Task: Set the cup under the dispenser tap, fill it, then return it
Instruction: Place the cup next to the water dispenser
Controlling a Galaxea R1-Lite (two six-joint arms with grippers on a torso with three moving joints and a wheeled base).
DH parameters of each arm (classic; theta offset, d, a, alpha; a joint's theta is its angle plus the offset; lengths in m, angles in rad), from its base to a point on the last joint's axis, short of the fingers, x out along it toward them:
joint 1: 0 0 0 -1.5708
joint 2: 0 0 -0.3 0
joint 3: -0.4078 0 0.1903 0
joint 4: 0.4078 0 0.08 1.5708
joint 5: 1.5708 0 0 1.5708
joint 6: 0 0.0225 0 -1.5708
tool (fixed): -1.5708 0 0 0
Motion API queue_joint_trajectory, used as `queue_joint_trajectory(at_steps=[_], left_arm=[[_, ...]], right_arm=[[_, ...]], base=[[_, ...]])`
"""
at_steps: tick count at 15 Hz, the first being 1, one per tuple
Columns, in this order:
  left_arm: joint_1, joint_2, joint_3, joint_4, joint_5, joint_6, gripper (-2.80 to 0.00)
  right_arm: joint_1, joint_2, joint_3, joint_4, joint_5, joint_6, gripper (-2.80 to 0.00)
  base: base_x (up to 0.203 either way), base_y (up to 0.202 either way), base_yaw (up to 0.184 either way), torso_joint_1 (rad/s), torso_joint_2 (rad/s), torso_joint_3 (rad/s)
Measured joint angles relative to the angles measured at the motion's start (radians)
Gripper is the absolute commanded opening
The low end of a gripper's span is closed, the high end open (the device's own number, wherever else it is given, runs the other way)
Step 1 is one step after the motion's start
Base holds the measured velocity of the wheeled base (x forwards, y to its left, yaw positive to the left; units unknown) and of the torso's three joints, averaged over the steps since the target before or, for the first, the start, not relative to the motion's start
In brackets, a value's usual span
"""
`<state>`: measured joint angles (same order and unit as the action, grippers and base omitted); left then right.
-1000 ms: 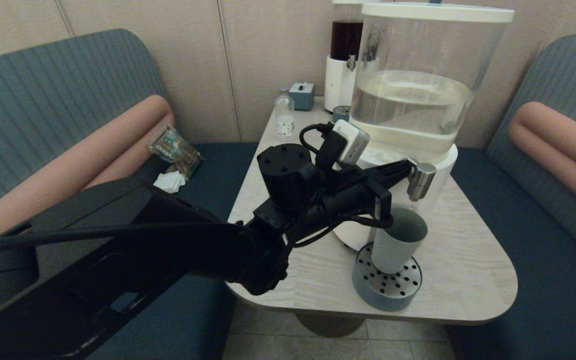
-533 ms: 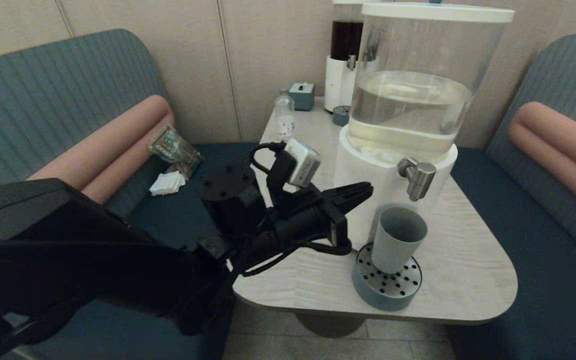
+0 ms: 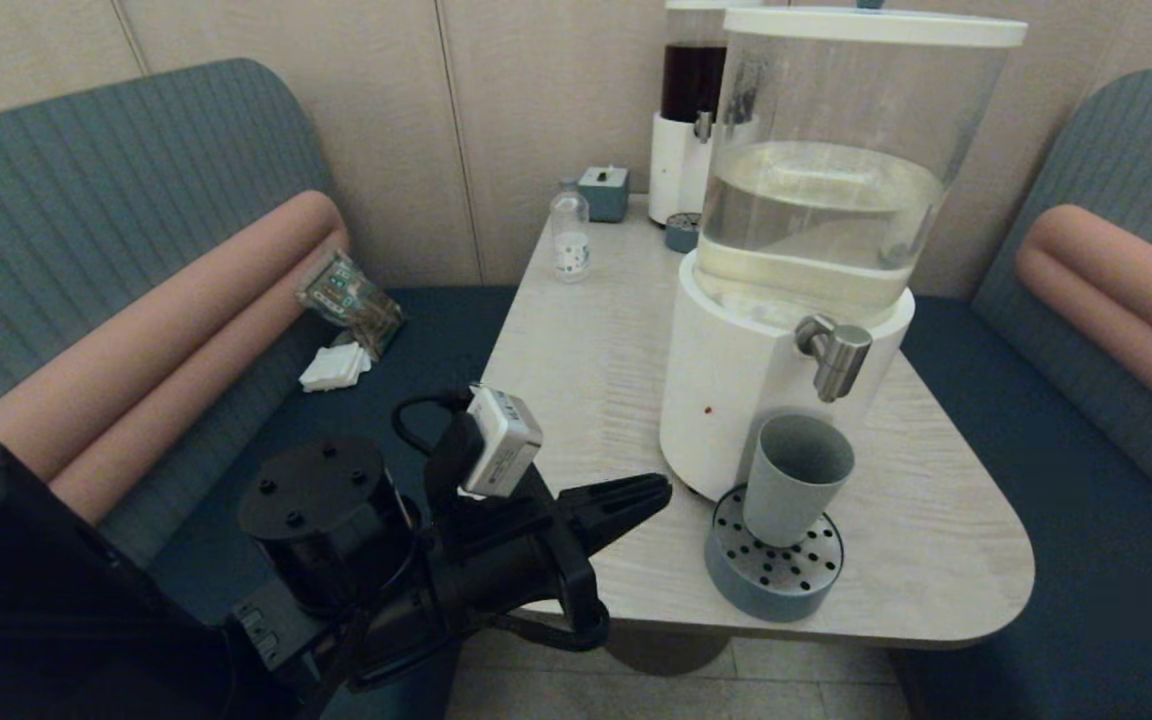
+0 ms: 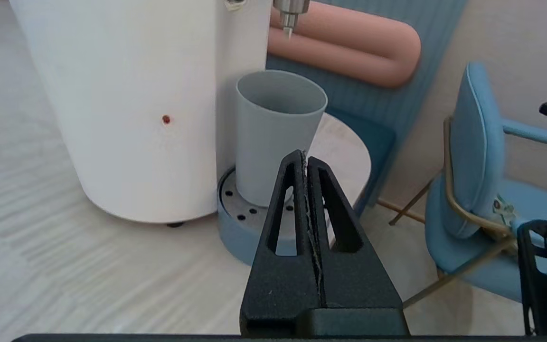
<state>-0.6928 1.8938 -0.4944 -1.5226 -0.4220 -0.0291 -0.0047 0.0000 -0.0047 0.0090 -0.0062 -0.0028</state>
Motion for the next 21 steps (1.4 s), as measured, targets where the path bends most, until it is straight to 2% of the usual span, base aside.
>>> queue_joint_trajectory(at_steps=[2,3,13,21], left_arm=[[0.000,-0.004,0.006,0.000,-0.010,0.001,-2.80],[0.000,-0.004,0.009,0.000,-0.015,0.002,0.00],[-0.001,0.026,-0.019,0.000,-0.036,0.013,0.00],[-0.022,0.237,-0.240,0.001,-0.073,0.032,0.00]], right_arm=[[0.001,0.000,0.000,0.000,0.000,0.000,-2.80],[0.001,0.000,0.000,0.000,0.000,0.000,-2.80],[0.000,0.000,0.000,0.000,0.000,0.000,-2.80],[0.000,0.000,0.000,0.000,0.000,0.000,-2.80]], base=[[0.000,0.000,0.000,0.000,0.00,0.000],[0.000,0.000,0.000,0.000,0.00,0.000],[0.000,0.000,0.000,0.000,0.00,0.000],[0.000,0.000,0.000,0.000,0.00,0.000]])
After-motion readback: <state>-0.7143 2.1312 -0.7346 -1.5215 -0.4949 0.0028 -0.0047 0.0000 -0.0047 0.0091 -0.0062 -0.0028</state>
